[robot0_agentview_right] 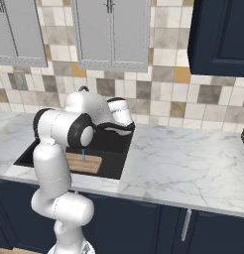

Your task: Turn on the sink faucet with hot water and rinse the cutting board for ten seconds, then turn off the faucet. Push the cutting board to reach the water if necessary.

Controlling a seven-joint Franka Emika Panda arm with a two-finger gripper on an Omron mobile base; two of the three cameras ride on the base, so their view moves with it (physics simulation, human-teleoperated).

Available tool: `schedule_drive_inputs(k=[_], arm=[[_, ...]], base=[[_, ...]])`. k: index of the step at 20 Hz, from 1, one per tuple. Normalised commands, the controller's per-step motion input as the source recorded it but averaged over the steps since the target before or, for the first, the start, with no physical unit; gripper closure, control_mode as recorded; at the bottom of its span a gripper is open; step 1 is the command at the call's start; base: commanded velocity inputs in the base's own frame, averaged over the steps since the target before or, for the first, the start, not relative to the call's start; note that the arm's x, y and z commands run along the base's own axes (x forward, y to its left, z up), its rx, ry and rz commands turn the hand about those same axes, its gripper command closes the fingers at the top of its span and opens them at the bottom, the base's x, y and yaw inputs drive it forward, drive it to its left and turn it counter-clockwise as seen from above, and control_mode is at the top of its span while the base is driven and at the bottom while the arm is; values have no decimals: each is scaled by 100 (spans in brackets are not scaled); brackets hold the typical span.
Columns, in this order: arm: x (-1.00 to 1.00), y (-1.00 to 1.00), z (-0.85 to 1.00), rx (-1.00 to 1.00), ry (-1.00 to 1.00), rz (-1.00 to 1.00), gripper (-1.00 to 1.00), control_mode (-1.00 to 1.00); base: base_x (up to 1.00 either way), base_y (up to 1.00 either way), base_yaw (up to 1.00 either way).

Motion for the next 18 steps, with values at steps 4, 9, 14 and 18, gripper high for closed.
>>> schedule_drive_inputs(k=[4, 9, 14, 18], arm=[[0, 0, 0, 0, 0, 0, -100, -100], [0, 0, 0, 0, 0, 0, -100, -100], [0, 0, 0, 0, 0, 0, -100, -100], [0, 0, 0, 0, 0, 0, -100, -100]], base=[[0, 0, 0], [0, 0, 0], [0, 0, 0], [0, 0, 0]])
